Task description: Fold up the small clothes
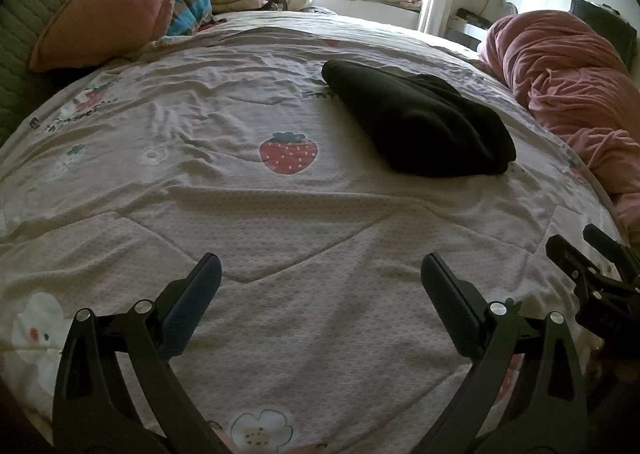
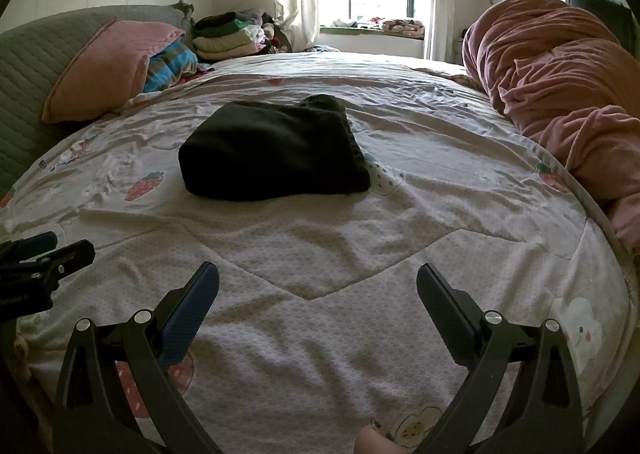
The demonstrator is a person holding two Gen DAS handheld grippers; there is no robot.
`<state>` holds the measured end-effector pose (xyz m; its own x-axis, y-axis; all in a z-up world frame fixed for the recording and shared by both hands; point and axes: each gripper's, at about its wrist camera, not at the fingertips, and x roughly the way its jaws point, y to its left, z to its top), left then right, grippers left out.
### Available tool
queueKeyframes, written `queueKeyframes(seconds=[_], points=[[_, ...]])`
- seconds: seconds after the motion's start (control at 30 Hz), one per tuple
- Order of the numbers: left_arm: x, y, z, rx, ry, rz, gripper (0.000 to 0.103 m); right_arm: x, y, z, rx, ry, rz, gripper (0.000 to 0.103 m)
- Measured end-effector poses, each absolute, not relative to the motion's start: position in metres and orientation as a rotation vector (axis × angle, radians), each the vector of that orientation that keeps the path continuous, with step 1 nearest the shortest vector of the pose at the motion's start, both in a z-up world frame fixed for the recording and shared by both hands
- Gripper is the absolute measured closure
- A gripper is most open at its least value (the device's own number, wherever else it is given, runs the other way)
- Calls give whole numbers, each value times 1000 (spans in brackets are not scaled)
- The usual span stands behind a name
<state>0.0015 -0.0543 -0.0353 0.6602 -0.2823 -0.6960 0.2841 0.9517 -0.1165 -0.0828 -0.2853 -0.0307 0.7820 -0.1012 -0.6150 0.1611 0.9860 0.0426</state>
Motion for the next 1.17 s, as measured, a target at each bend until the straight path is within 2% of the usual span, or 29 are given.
queueKeyframes(seconds=[0.73, 0.97, 1.17], points=[[3, -48, -37, -5, 803, -299, 9, -88, -294, -30, 111, 672, -199, 5], [25, -8, -27, -114, 831, -205, 9, -127, -390, -18, 246, 641, -509, 5], [77, 125, 0, -243, 802, 54, 9, -220, -539, -29, 374, 654, -1028, 5]])
